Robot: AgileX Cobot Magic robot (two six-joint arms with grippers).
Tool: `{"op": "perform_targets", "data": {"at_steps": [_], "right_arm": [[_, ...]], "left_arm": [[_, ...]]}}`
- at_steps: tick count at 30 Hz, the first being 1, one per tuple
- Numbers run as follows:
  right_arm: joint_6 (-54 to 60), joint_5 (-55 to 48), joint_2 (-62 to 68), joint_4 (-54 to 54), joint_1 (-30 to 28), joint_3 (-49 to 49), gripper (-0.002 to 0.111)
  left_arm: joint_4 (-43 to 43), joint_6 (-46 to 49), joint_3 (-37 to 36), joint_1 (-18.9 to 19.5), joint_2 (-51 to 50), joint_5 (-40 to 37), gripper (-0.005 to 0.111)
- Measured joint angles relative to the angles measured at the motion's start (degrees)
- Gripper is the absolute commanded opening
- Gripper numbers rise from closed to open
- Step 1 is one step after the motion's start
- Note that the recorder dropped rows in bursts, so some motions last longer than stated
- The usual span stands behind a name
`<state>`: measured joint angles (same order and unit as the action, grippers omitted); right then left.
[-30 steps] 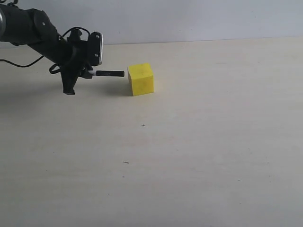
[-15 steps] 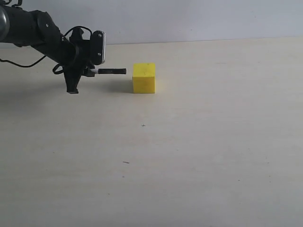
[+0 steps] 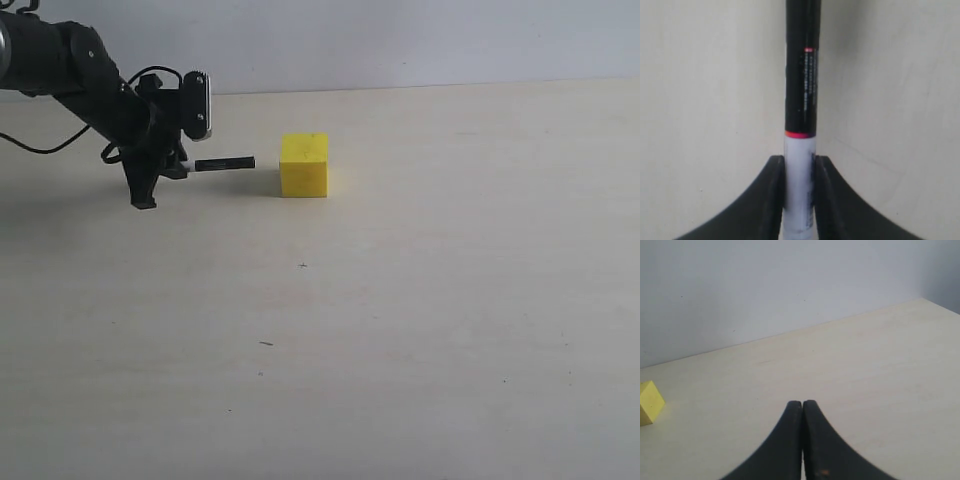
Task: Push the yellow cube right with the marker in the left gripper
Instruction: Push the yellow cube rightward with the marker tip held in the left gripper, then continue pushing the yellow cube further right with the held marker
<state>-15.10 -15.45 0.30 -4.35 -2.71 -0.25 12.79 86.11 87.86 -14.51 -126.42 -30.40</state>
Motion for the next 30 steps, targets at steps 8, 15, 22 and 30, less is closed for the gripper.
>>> {"op": "perform_targets", "data": {"at_steps": [8,15,22,30], "right_arm": [[0.0,0.0,0.0,0.0,0.0,0.0,0.0],[0.0,0.0,0.0,0.0,0.0,0.0,0.0],[0.0,0.0,0.0,0.0,0.0,0.0,0.0],[0.0,0.0,0.0,0.0,0.0,0.0,0.0]], "left_arm": [[-3.1,-3.5,0.0,-0.7,0.0,-0.8,0.0],[-3.4,-3.7,0.3,-7.6,0.0,0.8,0.0],[-3.8,-7.2,2.0,-11.5,0.0,1.1,0.0],[-6.3,-12.2,2.1,-8.0,0.0,-3.5,0.0]]}}
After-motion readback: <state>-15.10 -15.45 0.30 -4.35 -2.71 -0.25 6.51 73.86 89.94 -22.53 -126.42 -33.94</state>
